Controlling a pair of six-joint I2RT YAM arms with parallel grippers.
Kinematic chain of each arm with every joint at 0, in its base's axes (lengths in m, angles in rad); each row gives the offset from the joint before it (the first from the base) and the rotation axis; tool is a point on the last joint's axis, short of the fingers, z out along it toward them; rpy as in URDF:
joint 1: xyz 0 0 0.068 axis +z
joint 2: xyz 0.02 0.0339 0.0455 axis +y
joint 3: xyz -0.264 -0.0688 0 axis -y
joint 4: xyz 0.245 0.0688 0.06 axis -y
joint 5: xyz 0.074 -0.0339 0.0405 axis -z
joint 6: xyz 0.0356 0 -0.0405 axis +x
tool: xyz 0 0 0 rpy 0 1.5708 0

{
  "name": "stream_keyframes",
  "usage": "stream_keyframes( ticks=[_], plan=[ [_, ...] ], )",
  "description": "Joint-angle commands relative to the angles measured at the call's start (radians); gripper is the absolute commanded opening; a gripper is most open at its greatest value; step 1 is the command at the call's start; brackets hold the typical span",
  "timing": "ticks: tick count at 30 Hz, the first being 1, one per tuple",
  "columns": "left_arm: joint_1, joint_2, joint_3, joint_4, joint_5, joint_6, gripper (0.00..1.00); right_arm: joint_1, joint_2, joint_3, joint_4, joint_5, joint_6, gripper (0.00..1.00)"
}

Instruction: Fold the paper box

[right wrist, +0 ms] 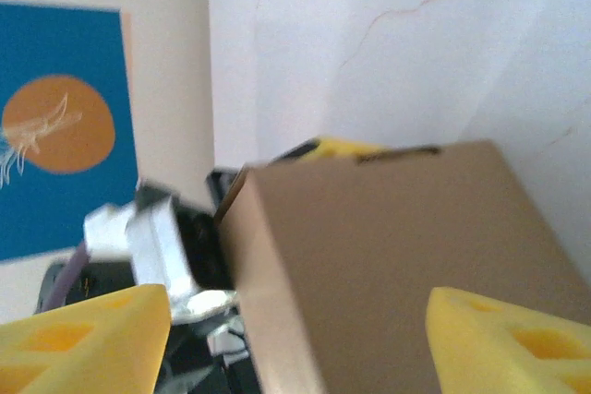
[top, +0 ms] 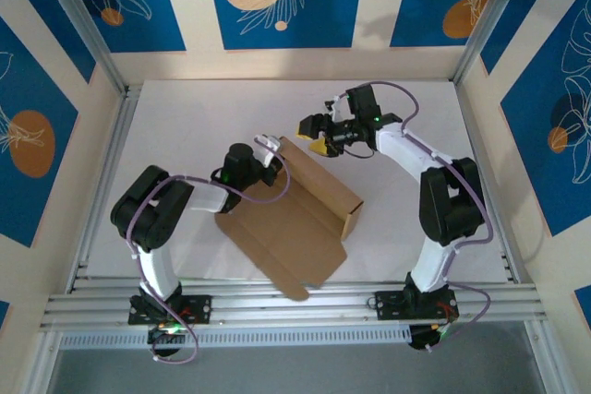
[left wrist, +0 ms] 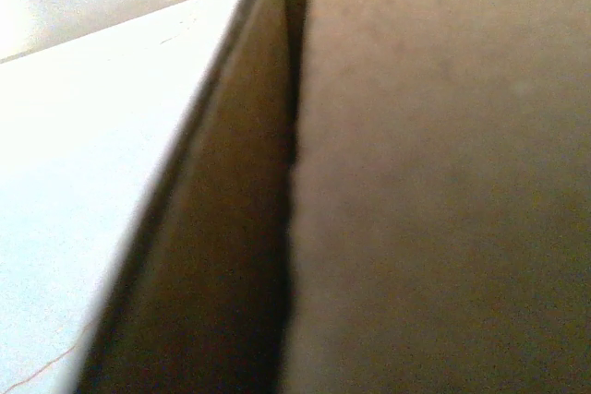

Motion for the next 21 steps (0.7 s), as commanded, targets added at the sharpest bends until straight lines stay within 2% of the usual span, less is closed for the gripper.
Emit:
stream_keyframes(
  ticks=[1,5,9,15,21],
  plan=[
    [-0.011,0.008,-0.039,-0.065,0.034,0.026,0.0,0.009,0.115,0.059,-0.076,0.049,0.029,0.65],
    [-0.012,0.017,-0.033,-0.057,0.028,0.021,0.0,0.042,0.198,0.057,-0.043,0.008,0.043,0.55],
    [-0.017,0.027,-0.026,-0.045,-0.033,-0.008,0.0,0.096,0.221,0.035,-0.006,-0.022,0.055,0.45],
    [-0.021,0.036,-0.007,-0.069,-0.168,-0.058,0.0,0.155,0.213,-0.022,0.077,-0.08,0.086,0.37],
    [-0.045,0.048,0.034,-0.156,-0.247,-0.046,0.0,0.171,0.202,-0.046,0.145,-0.121,0.137,0.35]
  ],
)
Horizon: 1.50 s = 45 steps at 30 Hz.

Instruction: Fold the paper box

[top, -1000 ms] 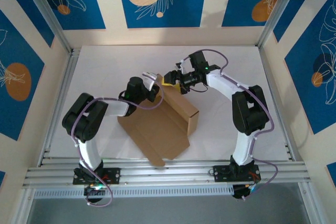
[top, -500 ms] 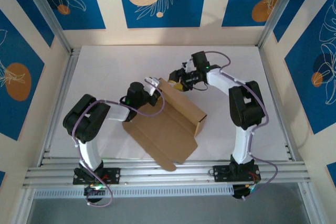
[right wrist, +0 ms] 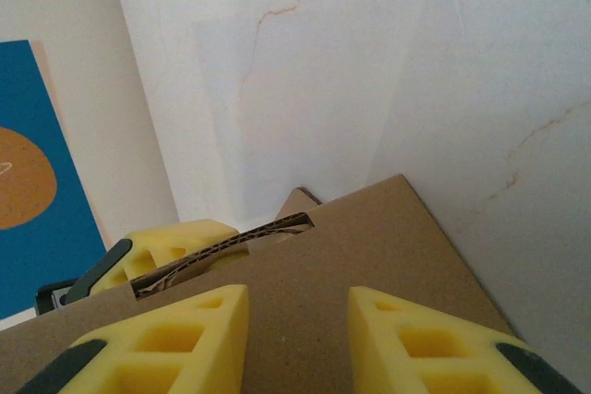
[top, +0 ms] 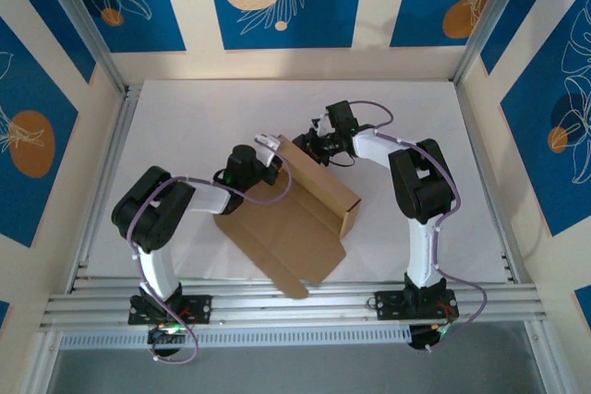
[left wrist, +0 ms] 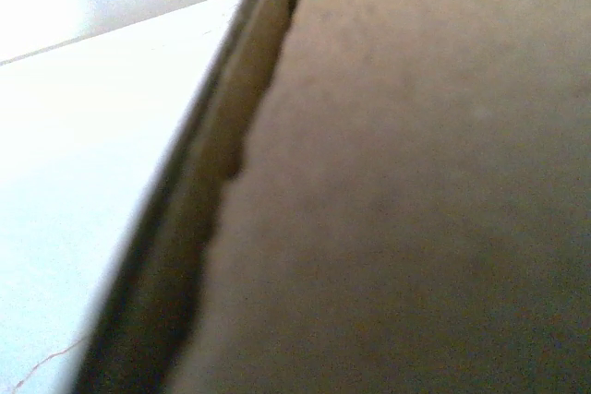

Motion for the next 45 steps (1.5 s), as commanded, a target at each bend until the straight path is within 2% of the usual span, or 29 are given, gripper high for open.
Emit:
stream_keyframes(
  ticks=[1,3,4,7,11,15,26,32,35,38,41,45],
  plan=[
    [-0.018,0.043,0.018,-0.132,-0.108,-0.011,0.0,0.103,-0.028,-0.04,-0.029,-0.148,0.007,0.35],
    [-0.017,0.032,-0.006,-0.105,-0.096,-0.012,0.02,0.095,-0.036,-0.044,-0.033,-0.139,0.006,0.35],
    [-0.018,0.022,-0.03,-0.083,-0.093,-0.014,0.11,0.085,-0.041,-0.05,-0.032,-0.136,0.007,0.35],
    [-0.01,0.001,-0.087,-0.015,-0.062,-0.018,0.24,0.052,-0.056,-0.065,-0.032,-0.136,0.003,0.35],
    [0.012,-0.023,-0.121,0.005,0.022,-0.03,0.29,0.03,-0.059,-0.067,-0.054,-0.144,-0.026,0.35],
    [0.031,-0.035,-0.135,0.023,0.081,-0.045,0.38,0.014,-0.063,-0.076,-0.052,-0.151,-0.037,0.35],
    [0.048,0.018,-0.069,-0.047,0.132,-0.028,0.41,0.003,-0.031,-0.067,-0.035,-0.215,-0.033,0.37],
    [0.048,0.068,0.042,-0.189,0.184,0.001,0.39,0.008,0.015,-0.044,-0.012,-0.249,-0.002,0.41],
    [0.048,0.081,0.075,-0.246,0.169,-0.004,0.3,0.018,0.038,-0.012,-0.024,-0.266,0.0,0.42],
    [0.046,0.085,0.08,-0.257,0.154,-0.007,0.13,0.026,0.046,0.004,-0.014,-0.282,0.014,0.42],
    [0.041,0.087,0.089,-0.271,0.111,-0.012,0.03,0.039,0.047,0.006,0.006,-0.297,0.034,0.42],
    [0.016,0.093,0.101,-0.3,0.0,-0.016,0.0,0.051,0.049,-0.006,0.052,-0.309,0.072,0.43]
  ],
)
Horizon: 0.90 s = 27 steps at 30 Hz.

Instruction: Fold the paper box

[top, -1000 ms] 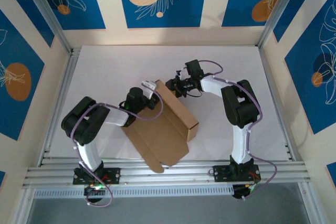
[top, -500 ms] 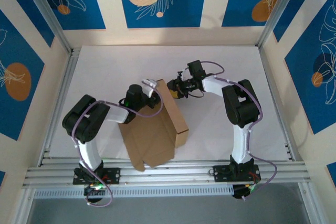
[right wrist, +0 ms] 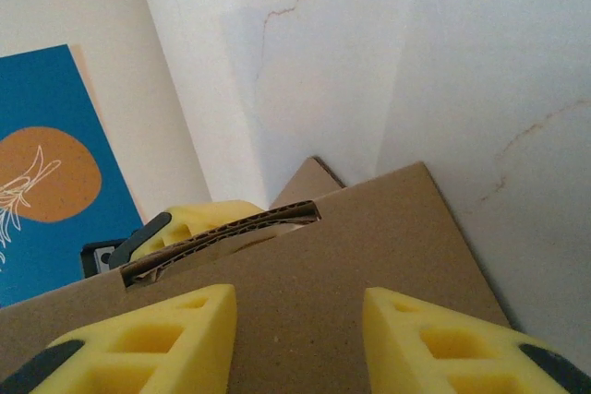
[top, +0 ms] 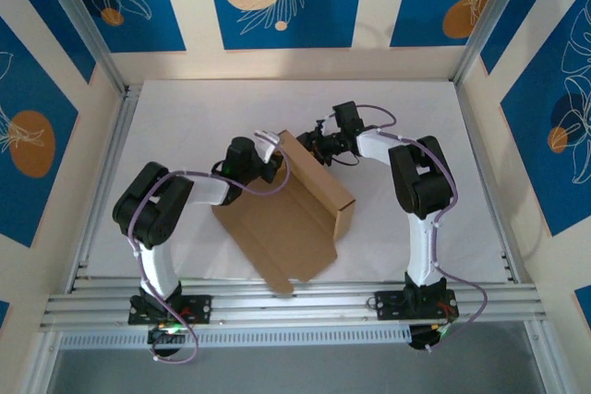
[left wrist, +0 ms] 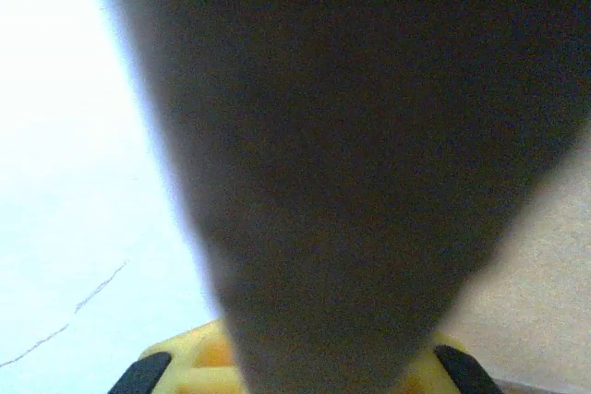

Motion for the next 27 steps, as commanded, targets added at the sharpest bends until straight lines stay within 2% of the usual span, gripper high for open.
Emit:
stream_keyframes(
  ticks=[1,10,15,18,19,20,21,23,27],
  plan=[
    [-0.038,0.067,0.026,-0.163,-0.167,-0.011,0.0,0.1,0.006,-0.008,0.012,-0.193,0.021,0.43],
    [-0.089,0.091,0.061,-0.192,-0.469,-0.027,0.0,0.134,0.015,0.02,0.041,-0.191,0.054,0.45],
    [-0.094,0.101,0.08,-0.218,-0.509,-0.036,0.0,0.128,0.021,0.053,0.036,-0.178,0.062,0.5],
    [-0.093,0.092,0.063,-0.186,-0.502,-0.032,0.01,0.119,0.011,0.076,-0.01,-0.166,0.036,0.58],
    [-0.093,0.085,0.047,-0.15,-0.492,-0.023,0.13,0.107,-0.004,0.084,-0.05,-0.147,0.011,0.62],
    [-0.092,0.079,0.033,-0.115,-0.486,-0.018,0.19,0.094,-0.021,0.089,-0.078,-0.123,-0.01,0.65],
    [-0.088,0.07,0.017,-0.079,-0.482,-0.011,0.24,0.078,-0.045,0.095,-0.111,-0.095,-0.034,0.68],
    [-0.067,0.058,0.031,-0.116,-0.445,-0.049,0.33,0.043,-0.096,0.119,-0.193,-0.033,-0.084,0.75],
    [-0.032,0.044,0.0,-0.064,-0.349,-0.111,0.57,-0.002,-0.204,0.164,-0.337,0.089,-0.181,0.87]
  ],
)
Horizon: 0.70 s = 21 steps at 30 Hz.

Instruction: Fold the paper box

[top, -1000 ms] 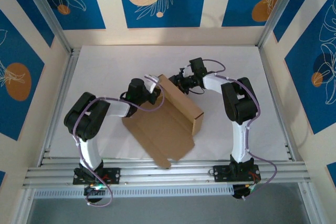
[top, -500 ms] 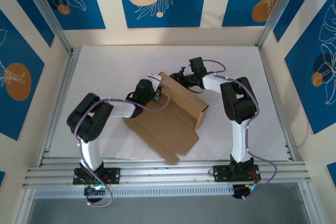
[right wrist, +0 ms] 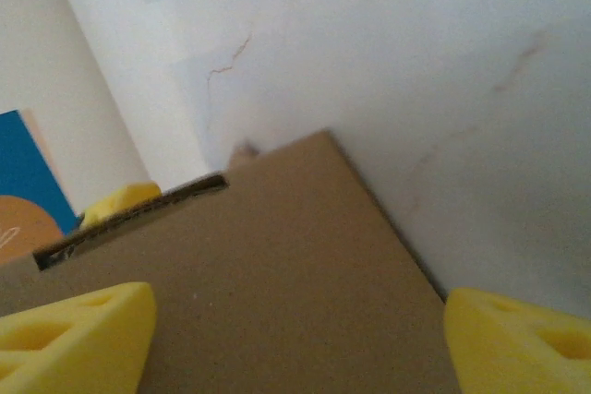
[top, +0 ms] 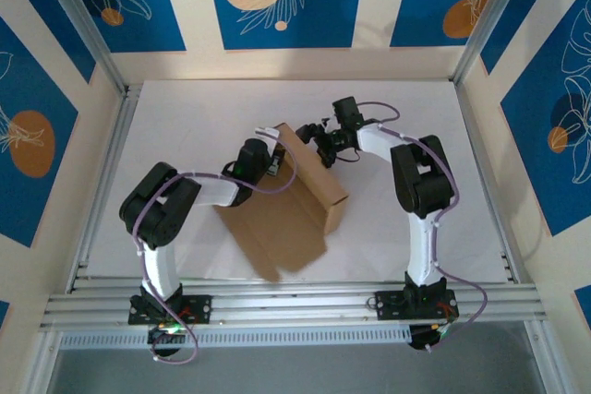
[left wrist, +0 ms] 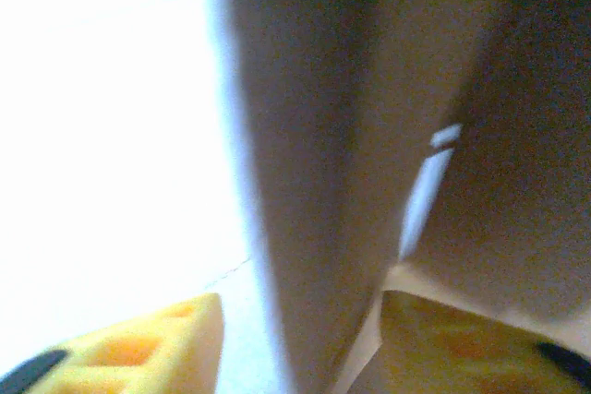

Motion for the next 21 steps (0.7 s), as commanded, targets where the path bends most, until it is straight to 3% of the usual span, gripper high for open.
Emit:
stream_keyframes(
  ticks=[1,5,8,14,19,21],
  plan=[
    [0.024,0.015,-0.047,-0.039,0.057,-0.011,0.62,0.01,-0.19,0.092,-0.144,-0.051,-0.156,0.89],
    [0.045,-0.026,-0.1,0.037,0.13,-0.049,0.8,0.01,-0.257,0.101,-0.23,0.037,-0.23,0.91],
    [0.073,-0.058,-0.136,0.086,0.191,-0.092,1.0,0.02,-0.289,0.101,-0.288,0.082,-0.282,0.9],
    [0.12,-0.124,-0.178,0.173,0.283,-0.184,1.0,0.065,-0.332,0.096,-0.352,0.127,-0.343,0.8],
    [0.129,-0.204,-0.17,0.046,0.184,-0.207,1.0,0.149,-0.331,0.1,-0.448,0.276,-0.386,0.64],
    [0.133,-0.249,-0.166,-0.057,0.069,-0.239,1.0,0.169,-0.321,0.085,-0.46,0.288,-0.386,0.62]
  ],
)
